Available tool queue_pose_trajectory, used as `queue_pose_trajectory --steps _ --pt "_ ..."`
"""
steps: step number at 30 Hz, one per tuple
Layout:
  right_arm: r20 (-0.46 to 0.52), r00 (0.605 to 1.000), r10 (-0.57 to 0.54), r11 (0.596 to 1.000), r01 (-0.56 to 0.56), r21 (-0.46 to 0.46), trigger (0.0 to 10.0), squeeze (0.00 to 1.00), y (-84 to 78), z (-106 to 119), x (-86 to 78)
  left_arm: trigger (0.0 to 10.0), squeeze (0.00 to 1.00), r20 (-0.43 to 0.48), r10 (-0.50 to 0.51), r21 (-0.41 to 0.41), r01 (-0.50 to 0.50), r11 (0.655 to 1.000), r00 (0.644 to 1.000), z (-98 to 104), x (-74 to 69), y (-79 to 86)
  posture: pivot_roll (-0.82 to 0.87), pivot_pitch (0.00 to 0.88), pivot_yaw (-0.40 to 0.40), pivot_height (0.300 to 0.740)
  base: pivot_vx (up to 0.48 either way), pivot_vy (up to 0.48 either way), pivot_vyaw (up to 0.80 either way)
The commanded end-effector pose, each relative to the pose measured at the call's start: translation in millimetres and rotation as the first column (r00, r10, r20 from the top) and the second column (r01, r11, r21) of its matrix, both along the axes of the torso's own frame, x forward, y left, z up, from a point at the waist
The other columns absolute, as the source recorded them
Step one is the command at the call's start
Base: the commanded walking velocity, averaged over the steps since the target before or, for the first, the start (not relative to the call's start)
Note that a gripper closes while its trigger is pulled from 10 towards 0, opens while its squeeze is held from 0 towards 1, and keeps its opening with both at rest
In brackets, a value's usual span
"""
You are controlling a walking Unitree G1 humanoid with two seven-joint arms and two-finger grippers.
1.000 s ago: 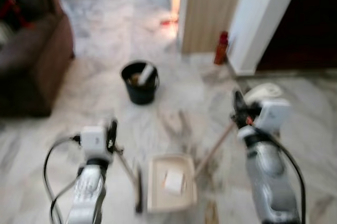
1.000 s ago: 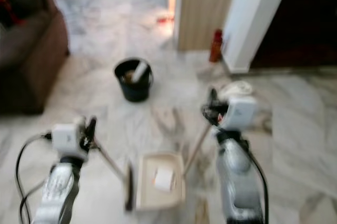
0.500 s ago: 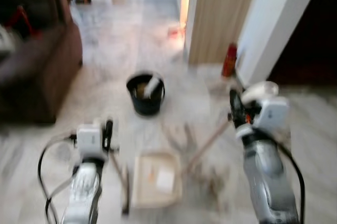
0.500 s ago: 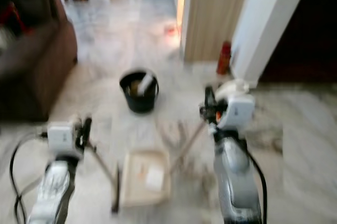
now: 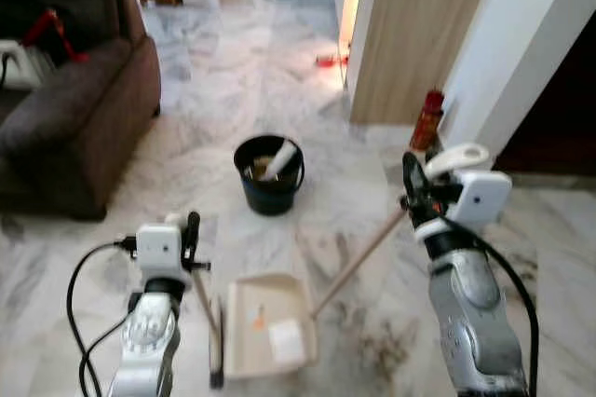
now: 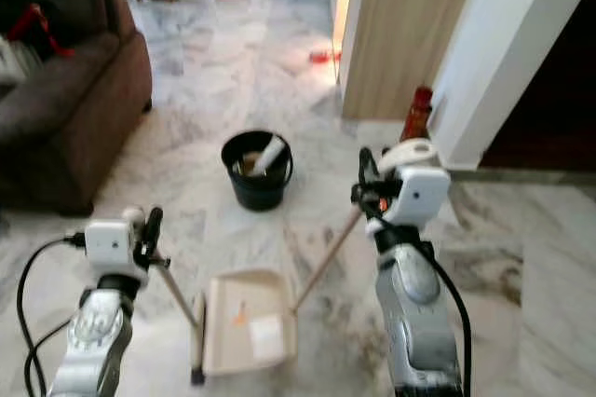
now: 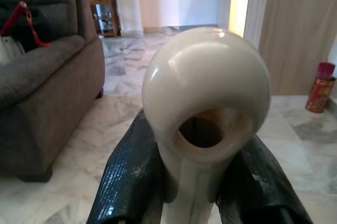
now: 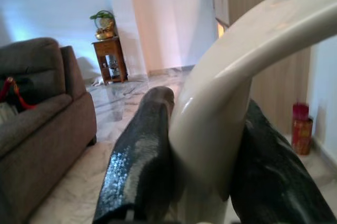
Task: Sweep floor
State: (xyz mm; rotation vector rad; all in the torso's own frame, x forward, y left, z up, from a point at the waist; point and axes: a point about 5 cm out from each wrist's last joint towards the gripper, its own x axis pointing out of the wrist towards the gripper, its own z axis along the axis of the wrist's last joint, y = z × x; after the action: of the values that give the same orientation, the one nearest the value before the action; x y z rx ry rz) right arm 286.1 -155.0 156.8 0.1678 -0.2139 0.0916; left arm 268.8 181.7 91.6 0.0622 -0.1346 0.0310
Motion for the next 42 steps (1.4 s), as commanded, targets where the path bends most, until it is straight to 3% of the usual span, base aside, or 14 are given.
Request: queue_pose_trajectory --steps 1,23,30,42 --pt "0.058 0.998 -0.021 1.000 0.022 -0.018 10.0 0.00 -6.5 12.2 -1.5 10.0 0.00 0.046 -0.032 -0.013 0.032 0.999 0.998 7.9 2.9 -9.8 0.00 0.000 0.000 0.740 0.296 0.000 0.00" --pt "0.076 0.997 0.001 1.000 0.000 -0.017 10.0 0.00 -0.2 18.5 -0.5 10.0 0.00 0.048 -0.023 -0.014 0.024 1.000 0.999 9.1 3.5 -8.4 0.01 0.000 -0.004 0.740 0.298 0.000 0.00" --pt "0.072 0.997 0.005 1.000 -0.004 -0.017 10.0 0.00 0.6 17.7 -0.5 10.0 0.00 0.045 -0.025 -0.014 0.026 1.000 0.999 8.7 3.3 -9.2 0.02 0.000 -0.002 0.740 0.298 0.000 0.61" --pt "0.082 0.996 0.017 1.000 -0.016 -0.017 10.0 0.00 3.5 18.9 -0.6 10.0 0.00 0.045 -0.031 -0.015 0.032 0.999 0.999 7.7 2.5 -10.0 0.01 0.000 0.001 0.740 0.302 0.000 0.00"
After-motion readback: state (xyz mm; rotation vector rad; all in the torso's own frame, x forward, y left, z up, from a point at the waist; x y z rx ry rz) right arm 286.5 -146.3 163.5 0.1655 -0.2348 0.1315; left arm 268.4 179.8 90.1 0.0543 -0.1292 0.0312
